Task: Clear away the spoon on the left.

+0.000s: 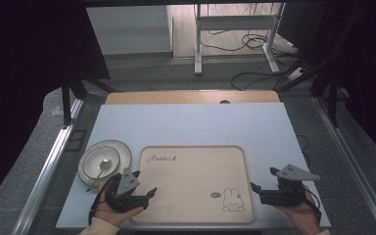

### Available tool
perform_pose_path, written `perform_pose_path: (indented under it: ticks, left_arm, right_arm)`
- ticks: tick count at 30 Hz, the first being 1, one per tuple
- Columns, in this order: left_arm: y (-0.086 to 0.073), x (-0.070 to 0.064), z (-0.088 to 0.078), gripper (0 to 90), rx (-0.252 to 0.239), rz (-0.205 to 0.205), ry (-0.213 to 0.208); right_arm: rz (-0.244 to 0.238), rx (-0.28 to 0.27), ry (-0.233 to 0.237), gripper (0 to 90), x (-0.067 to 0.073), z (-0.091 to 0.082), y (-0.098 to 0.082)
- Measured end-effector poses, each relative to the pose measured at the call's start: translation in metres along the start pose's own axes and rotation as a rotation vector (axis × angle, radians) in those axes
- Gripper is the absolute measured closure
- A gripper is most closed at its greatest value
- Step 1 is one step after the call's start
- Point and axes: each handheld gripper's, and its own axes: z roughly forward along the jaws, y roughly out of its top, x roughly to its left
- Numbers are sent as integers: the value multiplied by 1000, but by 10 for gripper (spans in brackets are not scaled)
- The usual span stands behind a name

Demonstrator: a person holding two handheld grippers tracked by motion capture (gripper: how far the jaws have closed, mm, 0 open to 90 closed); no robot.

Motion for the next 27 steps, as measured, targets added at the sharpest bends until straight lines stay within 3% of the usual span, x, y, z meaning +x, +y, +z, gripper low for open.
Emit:
perform_pose_path:
  ticks: [10,27]
  left_arm:
    - [1,1,2,241,5,20,0]
    - [1,2,0,242,-3,32,4]
  right_arm:
    - [-12,4,-23,134,-3,-4,-4]
    - [-22,29,-17,133,-5,2,-3]
